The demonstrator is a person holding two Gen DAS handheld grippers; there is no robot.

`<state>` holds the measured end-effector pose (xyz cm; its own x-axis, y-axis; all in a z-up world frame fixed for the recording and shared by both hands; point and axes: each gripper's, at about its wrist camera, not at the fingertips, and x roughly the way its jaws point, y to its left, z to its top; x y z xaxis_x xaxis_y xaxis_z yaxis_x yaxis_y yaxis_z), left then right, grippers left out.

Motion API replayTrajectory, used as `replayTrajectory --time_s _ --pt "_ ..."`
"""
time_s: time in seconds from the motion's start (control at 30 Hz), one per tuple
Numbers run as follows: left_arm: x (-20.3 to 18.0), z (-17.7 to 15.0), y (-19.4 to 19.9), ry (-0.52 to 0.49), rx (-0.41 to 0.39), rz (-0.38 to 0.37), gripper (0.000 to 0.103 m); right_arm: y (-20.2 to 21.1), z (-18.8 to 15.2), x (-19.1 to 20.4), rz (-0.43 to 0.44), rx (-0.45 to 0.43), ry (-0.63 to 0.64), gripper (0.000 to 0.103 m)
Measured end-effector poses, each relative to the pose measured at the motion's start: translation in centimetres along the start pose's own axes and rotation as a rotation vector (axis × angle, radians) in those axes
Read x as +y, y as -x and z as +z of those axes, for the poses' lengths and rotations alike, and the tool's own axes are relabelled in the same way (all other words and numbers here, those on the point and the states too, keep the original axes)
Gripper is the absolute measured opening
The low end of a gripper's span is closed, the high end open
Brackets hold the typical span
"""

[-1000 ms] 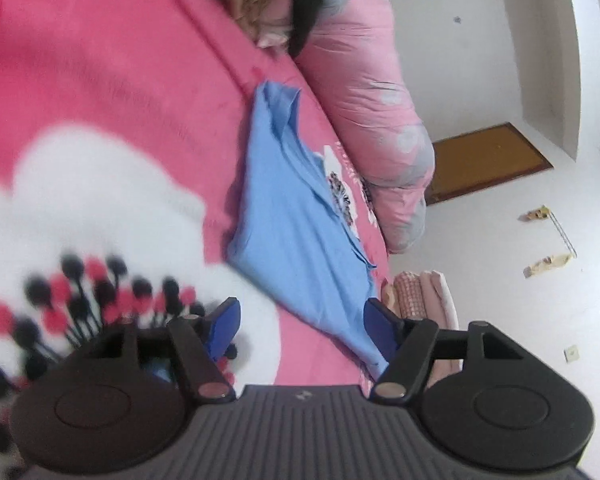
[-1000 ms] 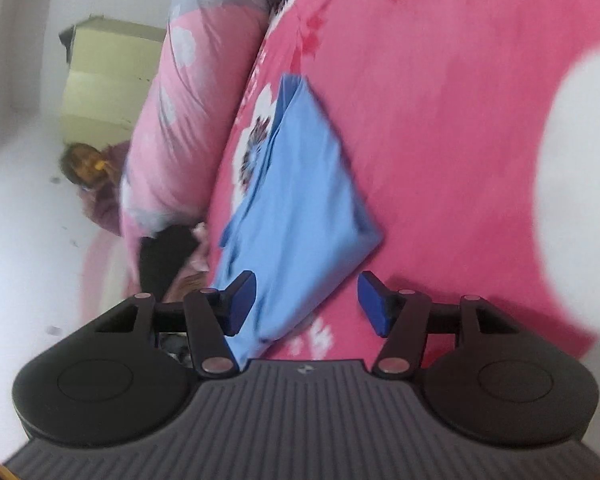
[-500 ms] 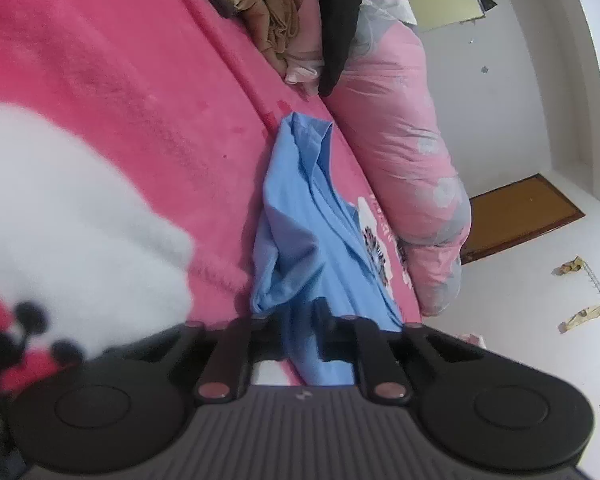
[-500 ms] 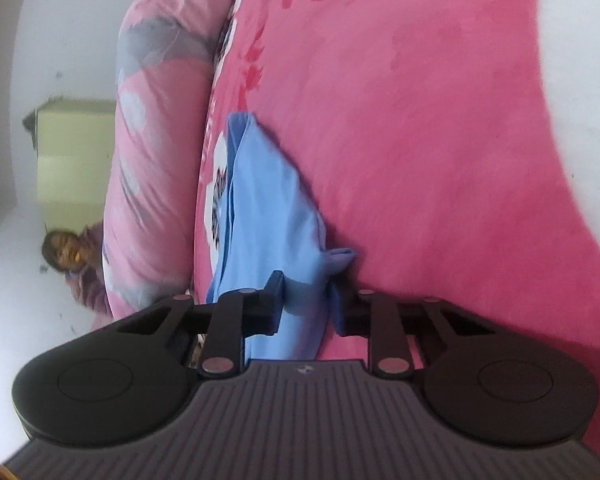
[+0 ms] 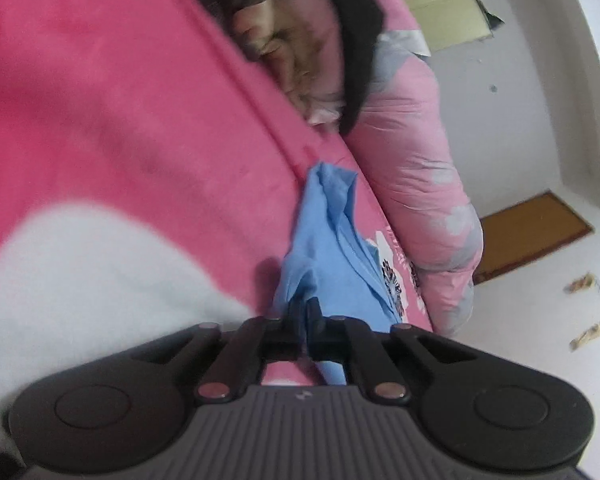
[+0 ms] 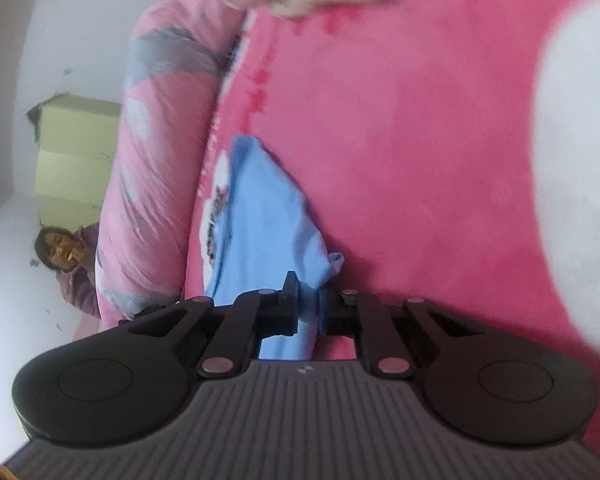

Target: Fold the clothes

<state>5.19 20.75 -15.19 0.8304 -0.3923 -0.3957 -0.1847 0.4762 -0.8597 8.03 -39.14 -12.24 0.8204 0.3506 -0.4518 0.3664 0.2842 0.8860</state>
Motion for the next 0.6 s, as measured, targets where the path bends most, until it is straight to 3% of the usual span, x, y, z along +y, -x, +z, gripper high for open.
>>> replayTrajectory --time_s 0.03,0.1,0.17,0.23,0.3,0.4,0.6 --pt "0.2 0.0 0.0 0.012 0.001 -0.014 0.01 0.0 0.0 -0.2 0.005 0.003 -0.014 0.009" --pt "0.0 0.0 0.0 0.008 0.013 -0.042 0.032 0.1 0.0 0.0 0.011 0.012 -0.02 0.012" --pt "-0.6 -0.1 -0.2 -0.017 0.018 -0.052 0.039 0.0 0.1 0.1 0.009 0.017 -0.022 0.015" --pt "-1.2 -0.5 -0.7 -0.049 0.01 -0.024 0.03 -0.1 0.0 0.2 0.009 0.017 -0.01 0.015" --pt "-1.4 -0.7 -1.5 -0.069 0.011 0.029 0.002 -0.2 -0.1 0.2 0.006 0.011 0.028 0.012" --pt "-1.5 -0.7 -1.5 -0.088 -0.001 0.046 0.001 0.0 -0.2 0.4 -0.003 -0.011 0.058 0.007" --pt "-3.8 -0.4 2.9 -0.175 -0.055 -0.088 0.001 3.0 -0.6 1.5 0.057 -0.02 0.108 0.006"
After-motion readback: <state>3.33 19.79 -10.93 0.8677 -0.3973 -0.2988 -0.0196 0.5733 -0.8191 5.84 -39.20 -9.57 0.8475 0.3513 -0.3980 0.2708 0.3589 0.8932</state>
